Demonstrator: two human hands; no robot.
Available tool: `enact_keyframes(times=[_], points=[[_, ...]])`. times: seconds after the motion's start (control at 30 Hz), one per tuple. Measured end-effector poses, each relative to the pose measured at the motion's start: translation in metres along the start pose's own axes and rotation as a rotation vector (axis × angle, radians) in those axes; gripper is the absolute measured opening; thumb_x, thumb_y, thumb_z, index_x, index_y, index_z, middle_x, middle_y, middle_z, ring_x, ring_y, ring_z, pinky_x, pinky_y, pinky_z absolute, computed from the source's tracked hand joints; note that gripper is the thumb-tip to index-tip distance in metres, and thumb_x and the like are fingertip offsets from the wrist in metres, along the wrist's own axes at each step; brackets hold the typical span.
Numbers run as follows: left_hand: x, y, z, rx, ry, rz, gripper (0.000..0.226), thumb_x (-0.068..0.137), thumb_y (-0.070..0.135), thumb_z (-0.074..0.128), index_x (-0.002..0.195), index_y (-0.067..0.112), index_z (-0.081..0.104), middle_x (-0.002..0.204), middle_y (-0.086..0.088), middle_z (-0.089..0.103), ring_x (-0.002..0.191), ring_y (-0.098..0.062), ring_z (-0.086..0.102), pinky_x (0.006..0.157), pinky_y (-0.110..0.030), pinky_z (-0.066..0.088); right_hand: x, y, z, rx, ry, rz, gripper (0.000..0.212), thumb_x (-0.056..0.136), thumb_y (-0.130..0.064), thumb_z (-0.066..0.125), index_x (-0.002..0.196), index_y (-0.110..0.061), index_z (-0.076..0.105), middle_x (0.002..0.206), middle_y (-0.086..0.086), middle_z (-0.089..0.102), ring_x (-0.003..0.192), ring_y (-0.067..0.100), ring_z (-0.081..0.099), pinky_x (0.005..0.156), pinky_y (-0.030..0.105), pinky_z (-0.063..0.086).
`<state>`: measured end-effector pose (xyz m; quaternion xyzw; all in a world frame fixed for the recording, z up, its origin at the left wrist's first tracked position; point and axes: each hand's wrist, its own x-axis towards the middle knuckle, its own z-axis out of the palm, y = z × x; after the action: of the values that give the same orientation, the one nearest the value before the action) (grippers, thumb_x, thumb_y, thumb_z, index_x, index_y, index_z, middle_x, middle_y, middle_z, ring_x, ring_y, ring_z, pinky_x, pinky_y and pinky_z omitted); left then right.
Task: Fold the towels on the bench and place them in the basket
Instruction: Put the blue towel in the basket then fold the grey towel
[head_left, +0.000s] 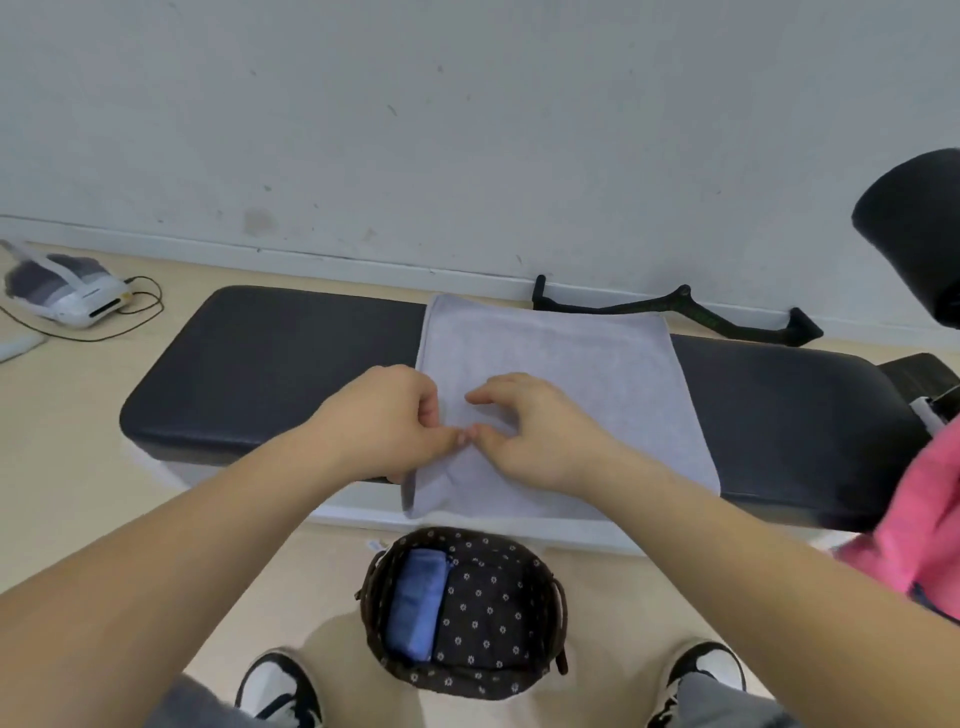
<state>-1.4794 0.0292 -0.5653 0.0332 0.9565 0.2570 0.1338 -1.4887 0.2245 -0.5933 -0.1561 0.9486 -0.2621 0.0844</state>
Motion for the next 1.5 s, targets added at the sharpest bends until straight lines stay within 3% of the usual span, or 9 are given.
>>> enact_keyframes(times=[0.17,0.37,0.53,0.7,0.87,1.0,1.2,1.33,1.5], points=[[-0.014,-0.006,0.010,-0.082,0.148,-0.004,0.033,0.073,0.043,0.086,0.080,0.022,0.062,0.076,0.008,0.066,0.071,-0.011,0.063,0.070,-0.036,0.057,-0.003,0.004,0.011,-0.095,0.108,0.008,0.038,0.092,-0.044,0.068,0.128,-0.032,0.071,0.148,-0.005,0.054,0.136,0.019,0.049,0.114,0.034,0.038],[-0.018,-0.009,0.021,-0.383,0.026,0.036,0.011,0.084,0.014,0.076,0.088,0.020,0.068,0.074,0.005,0.061,0.062,-0.010,0.055,0.058,-0.023,0.048,0.003,0.003,0.011,-0.123,0.091,0.009,0.045,0.085,-0.060,0.063,0.123,-0.036,0.072,0.144,-0.007,0.054,0.134,0.018,0.051,0.110,0.038,0.043],[-0.024,-0.035,-0.003,-0.086,-0.094,0.009,0.009,0.091,0.014,0.062,0.090,0.021,0.067,0.074,0.007,0.067,0.065,-0.016,0.071,0.058,-0.026,0.057,-0.003,0.005,0.008,-0.179,0.059,-0.021,0.048,0.090,-0.060,0.064,0.133,-0.037,0.065,0.150,-0.008,0.048,0.139,0.016,0.045,0.111,0.034,0.041],[-0.028,-0.031,-0.001,0.189,0.114,0.133,0.008,0.088,0.023,0.056,0.082,0.027,0.060,0.073,0.011,0.063,0.072,-0.012,0.060,0.063,-0.034,0.054,-0.005,0.003,0.008,-0.287,0.060,-0.054,0.058,0.093,-0.067,0.053,0.146,-0.044,0.051,0.152,-0.011,0.043,0.141,0.016,0.040,0.110,0.035,0.040],[-0.022,-0.018,0.024,0.186,0.258,0.434,0.007,0.092,0.028,0.056,0.091,0.027,0.063,0.092,0.009,0.055,0.088,-0.017,0.056,0.070,-0.038,0.052,-0.002,0.002,0.006,-0.301,0.091,-0.060,0.054,0.092,-0.063,0.043,0.138,-0.040,0.060,0.144,-0.008,0.051,0.134,0.019,0.045,0.107,0.039,0.039],[0.013,-0.020,0.022,0.015,0.284,0.322,0.015,0.095,0.015,0.056,0.102,0.019,0.068,0.101,0.004,0.060,0.089,-0.018,0.058,0.076,-0.034,0.050,0.019,0.006,0.003,-0.220,0.165,-0.037,0.037,0.099,-0.044,0.055,0.131,-0.031,0.067,0.140,-0.005,0.054,0.128,0.021,0.050,0.103,0.040,0.045],[0.084,-0.020,0.009,-0.384,0.378,0.031,0.019,0.094,0.011,0.057,0.106,0.017,0.069,0.105,0.003,0.067,0.094,-0.015,0.064,0.078,-0.022,0.049,0.071,0.010,-0.012,-0.042,0.169,0.056,0.038,0.098,-0.036,0.060,0.133,-0.023,0.066,0.144,-0.002,0.057,0.135,0.020,0.050,0.112,0.034,0.041],[0.122,-0.009,0.011,-0.581,0.415,-0.041,0.014,0.090,0.011,0.065,0.103,0.017,0.067,0.094,0.004,0.066,0.094,-0.019,0.066,0.083,-0.028,0.054,0.081,0.014,-0.006,-0.160,0.124,0.051,0.051,0.095,-0.049,0.061,0.141,-0.026,0.061,0.151,0.003,0.052,0.141,0.025,0.044,0.119,0.039,0.033],[0.145,-0.007,0.014,-0.490,0.354,-0.066,0.035,0.079,0.012,0.070,0.110,0.025,0.059,0.096,0.009,0.062,0.094,-0.017,0.064,0.083,-0.031,0.055,0.079,0.019,-0.011,-0.239,0.122,0.066,0.063,0.088,-0.068,0.058,0.146,-0.042,0.051,0.158,-0.010,0.042,0.142,0.021,0.036,0.116,0.042,0.033]])
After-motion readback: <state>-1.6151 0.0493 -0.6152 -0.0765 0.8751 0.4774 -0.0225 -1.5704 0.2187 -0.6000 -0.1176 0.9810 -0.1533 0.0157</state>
